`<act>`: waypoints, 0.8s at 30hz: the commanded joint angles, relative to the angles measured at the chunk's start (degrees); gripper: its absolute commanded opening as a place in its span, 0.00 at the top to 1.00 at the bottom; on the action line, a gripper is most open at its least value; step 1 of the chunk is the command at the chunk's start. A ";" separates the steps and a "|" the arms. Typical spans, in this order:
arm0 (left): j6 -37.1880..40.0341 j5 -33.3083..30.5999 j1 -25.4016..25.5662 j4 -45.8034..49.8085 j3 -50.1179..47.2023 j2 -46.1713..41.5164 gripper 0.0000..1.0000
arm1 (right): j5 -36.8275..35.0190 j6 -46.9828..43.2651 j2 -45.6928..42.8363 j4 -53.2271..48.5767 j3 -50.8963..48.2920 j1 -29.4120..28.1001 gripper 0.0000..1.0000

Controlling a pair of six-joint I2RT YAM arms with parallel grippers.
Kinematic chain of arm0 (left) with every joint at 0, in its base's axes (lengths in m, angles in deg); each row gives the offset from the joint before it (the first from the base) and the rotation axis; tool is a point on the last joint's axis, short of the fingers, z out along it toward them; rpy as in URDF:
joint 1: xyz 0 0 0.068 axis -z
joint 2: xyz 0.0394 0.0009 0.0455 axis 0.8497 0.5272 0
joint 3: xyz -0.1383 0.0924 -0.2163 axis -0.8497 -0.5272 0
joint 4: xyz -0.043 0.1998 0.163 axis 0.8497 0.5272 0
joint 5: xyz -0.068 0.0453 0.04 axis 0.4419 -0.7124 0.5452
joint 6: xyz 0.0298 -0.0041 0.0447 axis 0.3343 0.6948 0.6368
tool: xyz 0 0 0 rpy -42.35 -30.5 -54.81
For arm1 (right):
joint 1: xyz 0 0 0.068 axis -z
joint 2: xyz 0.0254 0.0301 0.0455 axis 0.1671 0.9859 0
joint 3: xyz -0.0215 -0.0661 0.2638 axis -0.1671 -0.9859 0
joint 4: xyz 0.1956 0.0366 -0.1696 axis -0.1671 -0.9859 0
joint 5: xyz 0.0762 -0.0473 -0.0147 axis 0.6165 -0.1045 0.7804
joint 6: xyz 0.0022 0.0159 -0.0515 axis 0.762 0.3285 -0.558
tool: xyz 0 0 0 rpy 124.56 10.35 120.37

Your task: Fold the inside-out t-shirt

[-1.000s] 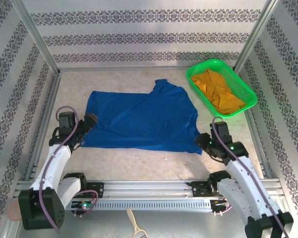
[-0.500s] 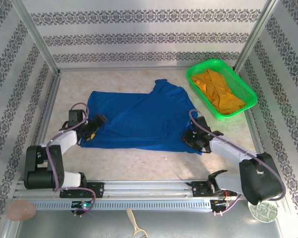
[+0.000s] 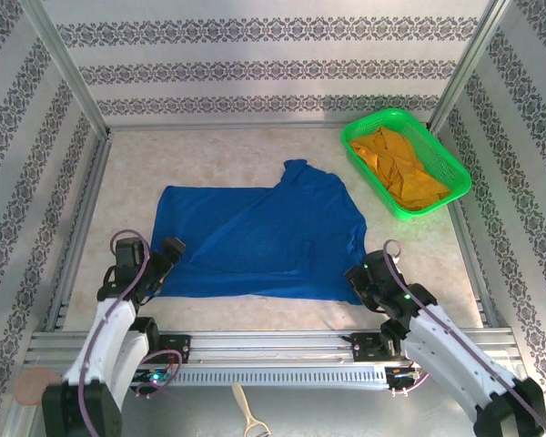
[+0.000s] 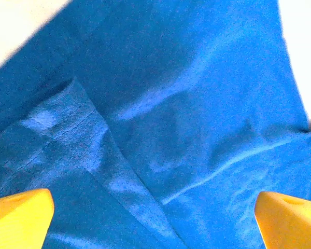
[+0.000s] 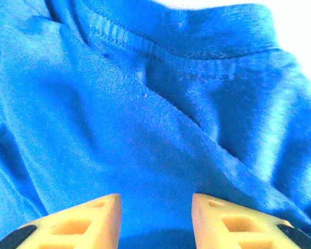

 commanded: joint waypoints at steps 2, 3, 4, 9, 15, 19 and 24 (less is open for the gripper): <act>-0.59 -4.98 0.50 7.88 6.62 -3.83 0.01 | -6.66 -2.47 0.84 -6.31 9.89 -0.50 0.58; 0.81 -4.74 0.44 6.81 8.38 -1.80 0.00 | -6.92 -5.40 3.67 -5.12 12.39 -0.18 0.58; 2.79 -4.26 0.49 5.52 10.79 1.55 0.00 | -6.01 -9.58 8.09 -2.57 16.12 0.40 0.56; 13.28 -1.60 0.37 2.30 24.52 23.44 0.01 | 2.94 -29.24 35.48 7.71 36.22 4.29 0.49; 16.64 2.87 0.41 0.30 36.31 42.86 0.01 | 8.60 -39.73 70.33 4.15 69.51 5.72 0.47; 15.40 4.26 0.49 -1.91 37.68 46.21 0.01 | 5.93 -41.21 87.35 -2.98 89.93 5.95 0.48; 14.42 4.97 0.51 -3.91 36.85 46.50 0.01 | 0.91 -41.07 98.72 -9.85 105.34 6.33 0.48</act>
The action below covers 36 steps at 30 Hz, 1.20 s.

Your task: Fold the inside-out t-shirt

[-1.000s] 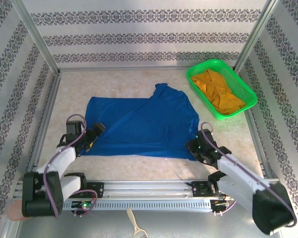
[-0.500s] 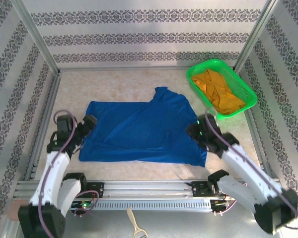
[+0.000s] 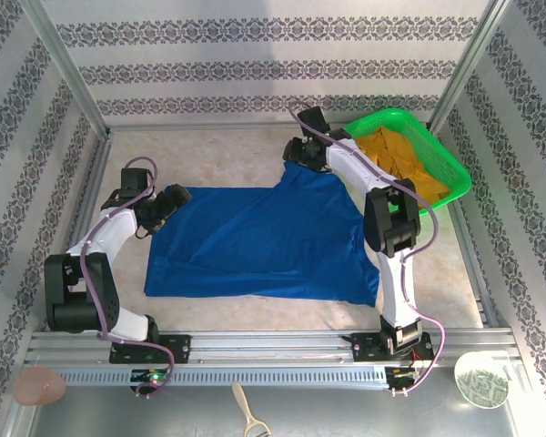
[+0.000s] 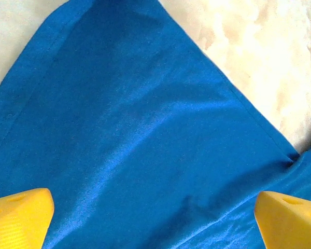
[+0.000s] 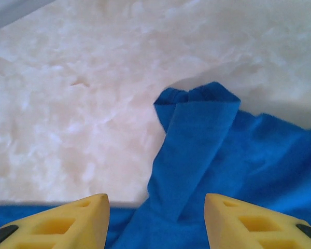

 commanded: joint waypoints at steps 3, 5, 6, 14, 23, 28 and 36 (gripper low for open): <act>0.33 2.18 0.54 -3.81 0.03 0.26 0.00 | -6.79 -1.64 6.72 -10.38 12.30 1.06 0.47; 0.04 2.54 0.51 -4.60 -0.49 0.19 0.01 | -8.27 -0.90 8.86 -11.48 14.93 1.21 0.47; 0.05 2.73 0.44 -4.72 -0.63 0.27 0.00 | -8.82 -0.68 9.77 -11.97 16.01 1.41 0.47; -0.16 3.65 0.46 -5.69 -0.50 1.47 0.00 | -9.01 2.97 16.13 -15.21 22.83 2.47 0.47; -0.67 4.62 0.51 -6.46 0.33 1.76 0.01 | -5.63 5.13 19.67 -13.70 24.01 3.57 0.57; -0.46 4.73 0.49 -6.41 0.64 2.51 0.01 | -4.74 4.29 19.59 -11.86 24.19 4.11 0.85; -0.65 4.93 0.46 -7.61 -0.31 3.51 0.01 | -3.85 3.66 11.64 -4.74 16.67 4.42 1.00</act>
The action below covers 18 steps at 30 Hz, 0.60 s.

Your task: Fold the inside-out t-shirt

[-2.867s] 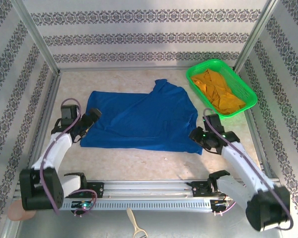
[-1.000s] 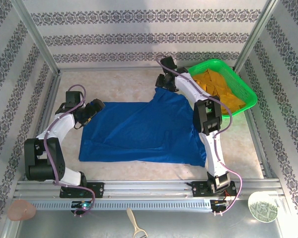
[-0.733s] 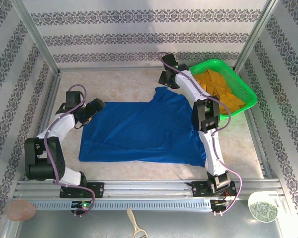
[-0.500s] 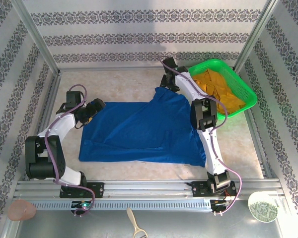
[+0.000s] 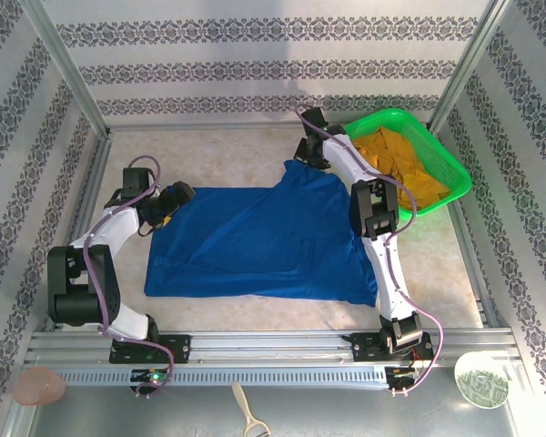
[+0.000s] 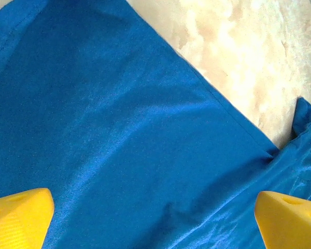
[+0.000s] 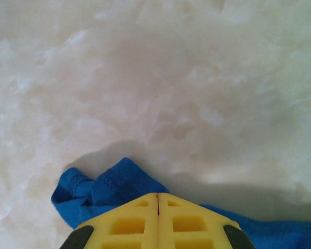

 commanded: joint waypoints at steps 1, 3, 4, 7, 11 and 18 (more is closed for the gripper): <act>-0.72 0.75 0.48 -2.64 -0.17 0.88 0.01 | 1.08 0.11 -7.31 5.18 -4.15 0.37 1.00; -1.01 0.98 0.45 -3.27 -0.61 1.33 0.01 | 1.39 0.35 -9.54 7.68 -6.69 -0.22 1.00; -1.18 1.06 0.44 -3.60 -0.76 1.51 0.00 | 1.51 0.47 -10.16 8.29 -7.19 -0.64 1.00; -1.68 1.18 0.50 -4.33 -1.32 2.06 0.00 | 2.46 0.75 -10.09 9.68 -7.34 -2.30 1.00; -1.68 1.27 0.45 -4.42 -1.83 2.36 0.00 | 4.48 1.41 -7.29 11.26 -6.27 -4.19 1.00; -1.98 1.68 0.47 -4.66 -1.92 3.30 0.01 | 20.78 -3.51 1.47 11.59 1.46 -6.08 0.53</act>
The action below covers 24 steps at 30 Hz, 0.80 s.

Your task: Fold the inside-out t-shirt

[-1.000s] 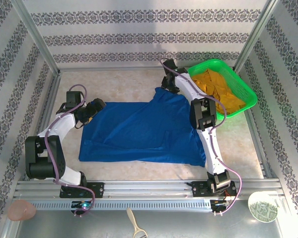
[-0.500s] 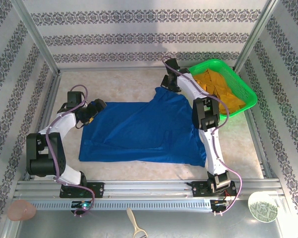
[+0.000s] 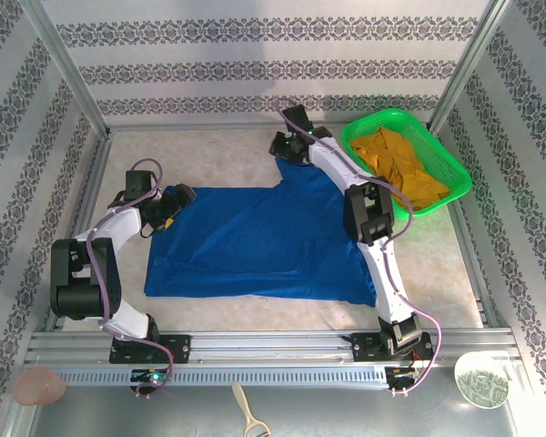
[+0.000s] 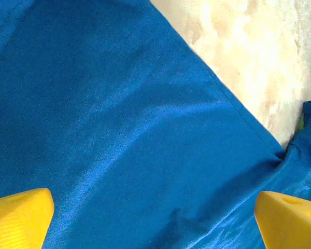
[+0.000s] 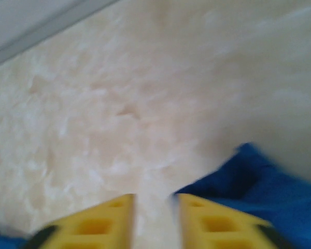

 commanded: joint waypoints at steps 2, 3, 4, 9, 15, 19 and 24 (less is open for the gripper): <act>-0.72 1.16 0.50 -1.89 -0.52 1.13 0.00 | 9.29 -5.78 1.03 0.78 0.58 -0.05 0.49; -0.77 1.25 0.55 -1.91 -0.47 1.17 0.01 | 8.85 -7.45 -1.06 1.84 -1.52 0.23 0.48; -0.73 1.31 0.54 -1.82 -0.45 1.22 0.00 | 8.45 -8.80 -2.72 2.65 -2.95 0.77 0.48; -1.34 1.70 0.55 -2.80 -0.79 1.59 0.01 | 7.16 -10.84 -6.60 2.52 -4.32 6.28 0.48; -1.36 1.68 0.56 -2.74 -0.80 1.65 0.00 | 6.00 -13.61 -0.76 -4.65 2.71 10.33 0.47; -1.26 1.49 0.54 -2.37 -0.52 1.45 0.01 | 4.04 -15.05 1.66 -7.12 3.60 10.99 0.46; -1.39 1.39 0.59 -2.17 -0.20 1.35 0.00 | 3.92 -15.29 2.65 -7.12 0.52 10.59 0.46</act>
